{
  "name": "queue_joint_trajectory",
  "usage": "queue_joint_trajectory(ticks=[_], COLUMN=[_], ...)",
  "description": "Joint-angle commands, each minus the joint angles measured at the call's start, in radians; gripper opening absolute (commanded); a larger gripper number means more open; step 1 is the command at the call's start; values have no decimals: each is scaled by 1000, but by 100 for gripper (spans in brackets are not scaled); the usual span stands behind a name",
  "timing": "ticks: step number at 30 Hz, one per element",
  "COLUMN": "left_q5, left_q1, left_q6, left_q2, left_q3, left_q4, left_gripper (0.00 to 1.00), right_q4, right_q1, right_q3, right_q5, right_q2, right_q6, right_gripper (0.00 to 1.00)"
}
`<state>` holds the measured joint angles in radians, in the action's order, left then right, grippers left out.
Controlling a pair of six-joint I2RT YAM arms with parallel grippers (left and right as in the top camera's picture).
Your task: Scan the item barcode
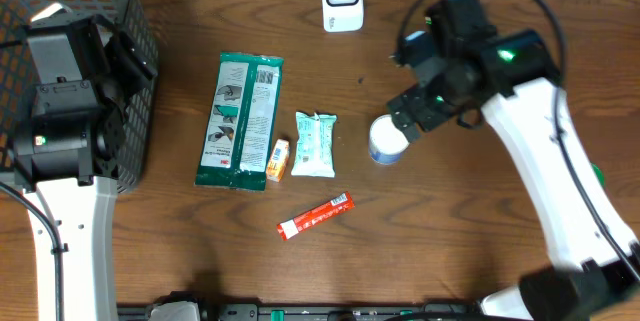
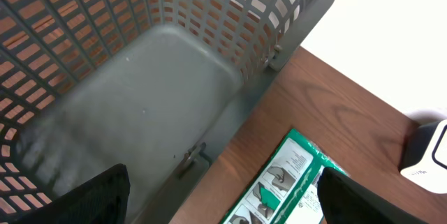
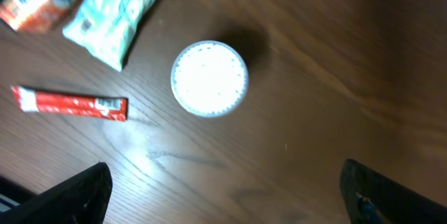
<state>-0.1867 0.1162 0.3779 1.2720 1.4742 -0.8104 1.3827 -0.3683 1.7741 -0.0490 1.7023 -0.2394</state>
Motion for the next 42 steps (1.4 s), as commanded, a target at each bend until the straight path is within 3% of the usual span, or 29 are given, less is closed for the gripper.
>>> queue_joint_trajectory(ticks=[1,9,17,34,42], left_q5=[-9,-9,-9,-9,-9], left_q1=[3,3,3,3,3], left_q6=[-2,-2,-2,-2,-2], left_q2=[2,2,2,2,2], left_q3=[4,4,4,4,4], left_q4=[-1,-1,-1,-1,-1], left_gripper=[84,84,84,84,84], right_q4=[-19,-104,-90,-61,-124], right_q1=[-22,-38,-48,-72,-73], right_q3=[15,15,6,-5,-74], right_q5=[-14,3,-62,-71,19], right_q2=[99,256,372,394,394], right_q6=[-184,-197,-343,-380,-383], right_gripper=[99,99,96,98,99])
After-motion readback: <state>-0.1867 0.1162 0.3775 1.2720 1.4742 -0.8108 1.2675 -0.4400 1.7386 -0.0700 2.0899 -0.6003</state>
